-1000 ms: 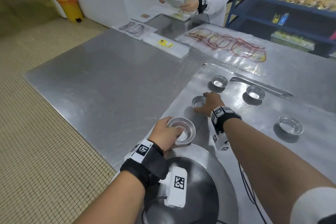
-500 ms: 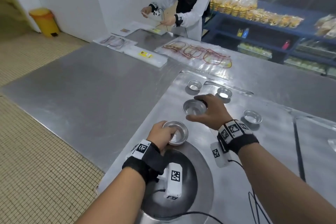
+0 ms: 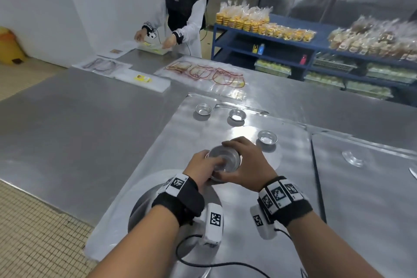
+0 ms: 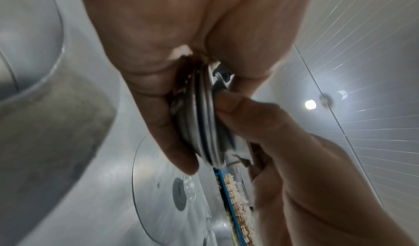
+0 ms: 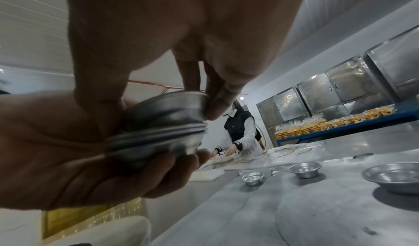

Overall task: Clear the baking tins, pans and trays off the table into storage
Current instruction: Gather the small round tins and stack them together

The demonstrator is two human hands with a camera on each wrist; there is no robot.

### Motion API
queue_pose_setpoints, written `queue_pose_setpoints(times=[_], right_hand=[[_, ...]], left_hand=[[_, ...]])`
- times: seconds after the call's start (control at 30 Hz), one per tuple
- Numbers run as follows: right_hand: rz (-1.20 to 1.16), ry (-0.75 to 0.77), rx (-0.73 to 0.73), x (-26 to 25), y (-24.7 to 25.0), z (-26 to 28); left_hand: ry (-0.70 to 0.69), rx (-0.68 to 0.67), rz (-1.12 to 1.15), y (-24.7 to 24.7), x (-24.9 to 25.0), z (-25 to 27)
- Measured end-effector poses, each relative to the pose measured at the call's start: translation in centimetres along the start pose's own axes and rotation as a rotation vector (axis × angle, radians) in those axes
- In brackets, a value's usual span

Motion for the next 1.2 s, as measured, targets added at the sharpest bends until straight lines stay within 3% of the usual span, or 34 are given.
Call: queue_pose_setpoints(times=[0.37, 0.63, 0.9, 1.2], right_hand=[[0.017, -0.045, 0.036, 3.3, 2.1, 3.5], [0.024, -0.195, -0.101, 9.0, 3.3, 3.4], [0.302, -0.416, -0.03, 16.4, 3.9, -1.6], [0.53, -0.546, -0.083, 23.8, 3.8, -9.6]], left_hand=[[-0.009, -0.068, -0.081, -4.7, -1.5, -1.3], [0.019, -0.069, -0.094, -6.1, -2.4, -3.1], [0.049, -0.038, -0.069, -6.5, -2.6, -5.9], [0.095, -0.014, -0.034, -6.6, -3.2, -8.2]])
Point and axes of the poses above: each hand's wrist, its own z-axis away from the middle knuckle, its own y-axis out of the back of the hand, x = y × z, the point moved 2 cm from there along -z, towards the middle knuckle, and after that the axes turned 2 degrees about -z, right-handed, at the moved point
